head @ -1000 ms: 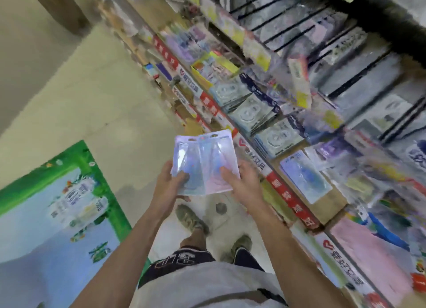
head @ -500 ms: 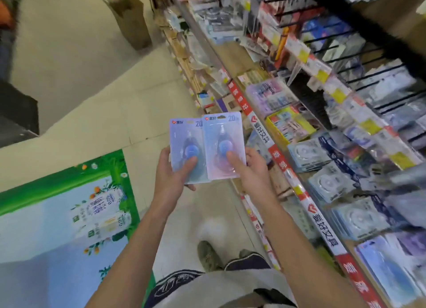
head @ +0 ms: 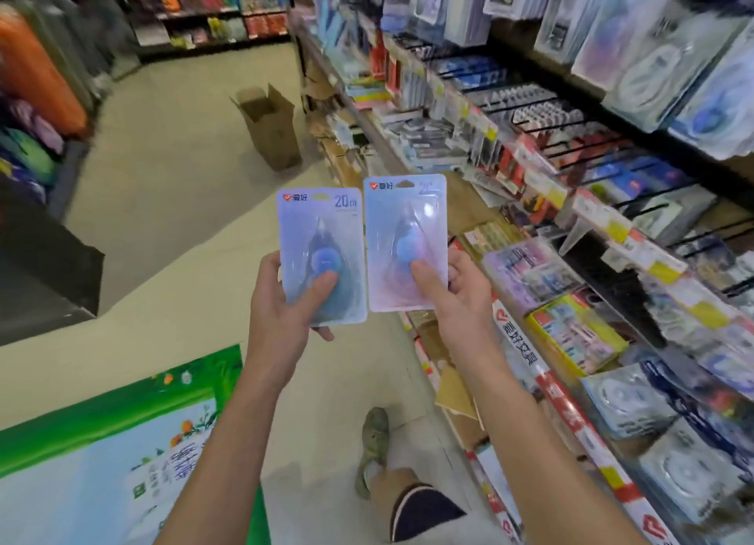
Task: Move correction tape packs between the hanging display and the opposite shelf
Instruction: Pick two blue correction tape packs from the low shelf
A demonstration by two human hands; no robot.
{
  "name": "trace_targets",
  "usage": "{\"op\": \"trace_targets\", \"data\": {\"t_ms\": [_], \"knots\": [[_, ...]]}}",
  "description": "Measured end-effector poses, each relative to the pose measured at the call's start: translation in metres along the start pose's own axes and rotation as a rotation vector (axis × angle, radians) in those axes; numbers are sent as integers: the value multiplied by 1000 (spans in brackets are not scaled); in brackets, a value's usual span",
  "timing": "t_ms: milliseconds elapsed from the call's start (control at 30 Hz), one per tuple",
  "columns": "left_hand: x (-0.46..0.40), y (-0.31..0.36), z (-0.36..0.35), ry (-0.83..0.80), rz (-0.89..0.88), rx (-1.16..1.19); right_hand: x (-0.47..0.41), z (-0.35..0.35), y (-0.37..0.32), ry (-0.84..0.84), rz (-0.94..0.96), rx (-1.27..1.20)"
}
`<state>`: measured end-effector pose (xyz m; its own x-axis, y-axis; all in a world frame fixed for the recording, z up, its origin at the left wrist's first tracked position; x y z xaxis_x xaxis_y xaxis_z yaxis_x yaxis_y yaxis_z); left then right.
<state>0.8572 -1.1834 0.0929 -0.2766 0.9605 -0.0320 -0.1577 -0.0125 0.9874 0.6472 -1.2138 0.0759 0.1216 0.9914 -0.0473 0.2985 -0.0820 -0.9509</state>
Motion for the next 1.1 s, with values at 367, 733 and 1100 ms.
{"op": "trace_targets", "data": {"t_ms": [367,733,1100], "knots": [[-198,38,-26,-203,-78,-13,-153,-48,-15,144,145,-103],[-327,52,-87,-453,-138,140,-234,-54,-33,381,318,-28],[-419,66,-149,-915,-148,252,-267,-58,-42,797,510,80]]}}
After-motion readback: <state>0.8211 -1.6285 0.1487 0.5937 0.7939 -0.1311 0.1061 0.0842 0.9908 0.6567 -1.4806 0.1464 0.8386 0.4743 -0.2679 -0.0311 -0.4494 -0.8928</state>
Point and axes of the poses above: each hand's wrist, its own x-axis away from the middle knuckle, its own z-axis out of the back of the hand, y = z × x, the point moved 4 cm from there along -x, towards the middle knuckle, and after that the axes turned 12 degrees about -x, right-handed, at the moved point
